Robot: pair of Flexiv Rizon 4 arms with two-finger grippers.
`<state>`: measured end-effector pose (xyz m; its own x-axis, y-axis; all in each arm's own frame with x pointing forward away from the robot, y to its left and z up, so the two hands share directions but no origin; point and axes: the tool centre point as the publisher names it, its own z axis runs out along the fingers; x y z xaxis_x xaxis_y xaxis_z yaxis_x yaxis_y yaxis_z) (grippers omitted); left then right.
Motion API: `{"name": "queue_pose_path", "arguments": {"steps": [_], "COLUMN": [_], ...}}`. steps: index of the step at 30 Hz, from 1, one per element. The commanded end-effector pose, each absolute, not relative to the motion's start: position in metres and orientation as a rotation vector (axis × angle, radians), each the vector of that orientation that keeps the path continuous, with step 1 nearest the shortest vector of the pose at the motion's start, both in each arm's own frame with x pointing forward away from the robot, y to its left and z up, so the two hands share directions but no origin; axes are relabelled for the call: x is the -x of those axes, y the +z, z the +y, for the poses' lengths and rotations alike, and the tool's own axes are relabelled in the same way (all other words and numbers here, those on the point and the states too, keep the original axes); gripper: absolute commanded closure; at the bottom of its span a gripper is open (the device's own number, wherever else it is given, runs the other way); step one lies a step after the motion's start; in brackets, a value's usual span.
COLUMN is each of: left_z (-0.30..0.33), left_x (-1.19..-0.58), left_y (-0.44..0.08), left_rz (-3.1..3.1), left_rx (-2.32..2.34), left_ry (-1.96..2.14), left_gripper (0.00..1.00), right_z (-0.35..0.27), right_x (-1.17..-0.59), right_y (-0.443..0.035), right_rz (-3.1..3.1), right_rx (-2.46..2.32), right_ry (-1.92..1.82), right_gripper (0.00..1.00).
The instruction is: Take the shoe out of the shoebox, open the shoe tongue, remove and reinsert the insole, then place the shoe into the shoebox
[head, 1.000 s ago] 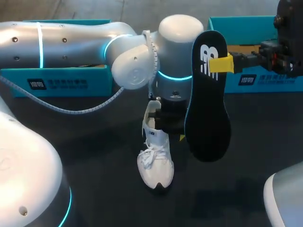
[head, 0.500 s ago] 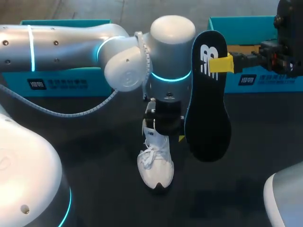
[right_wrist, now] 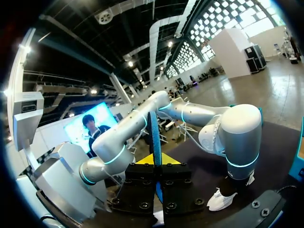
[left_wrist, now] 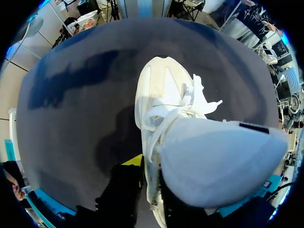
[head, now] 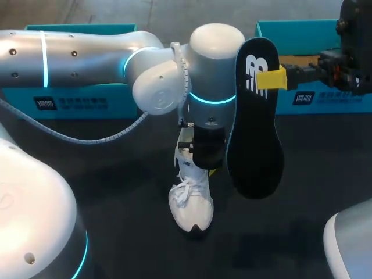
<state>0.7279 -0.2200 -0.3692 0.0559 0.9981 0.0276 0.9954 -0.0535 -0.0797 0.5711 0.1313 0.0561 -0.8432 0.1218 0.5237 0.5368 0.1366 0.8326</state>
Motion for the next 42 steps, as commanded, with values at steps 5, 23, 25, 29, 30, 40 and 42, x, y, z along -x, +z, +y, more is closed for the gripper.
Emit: {"name": "queue_pose_path", "arguments": {"steps": [5,23,25,29,30,40,42], "left_z": [-0.218,-0.211,-0.209,-0.205,-0.204,-0.198,-0.198], "left_x": [-0.730,-0.699,-0.696,-0.690,-0.689,-0.680,-0.680], "left_y": [-0.357,-0.345,-0.347,-0.346,-0.345,-0.344,-0.345], "left_rz": [-2.118,-2.045,-2.041,-2.023,-2.015,-2.015,-2.025], "left_rx": [2.222,2.269,2.258,2.258,2.260,2.229,2.216], "left_ry": [0.029,0.006,-0.002,-0.010,-0.016,-0.056,-0.056], "left_gripper": [1.00,1.00,1.00,1.00,1.00,1.00,1.00], "right_z": [0.134,0.134,0.134,0.134,0.134,0.134,0.134], "right_x": [-0.574,-0.574,-0.574,-0.574,-0.574,-0.574,-0.574], "right_y": [0.057,0.057,0.057,0.057,0.057,0.057,0.057], "right_rz": [-2.091,-2.091,-2.091,-2.091,-2.091,-2.091,-2.091], "right_rx": [0.633,0.633,0.633,0.633,0.633,0.633,0.633], "right_ry": [-1.753,-1.753,-1.753,-1.753,-1.753,-1.753,-1.753], "right_gripper": [1.00,1.00,1.00,1.00,1.00,1.00,1.00]}}
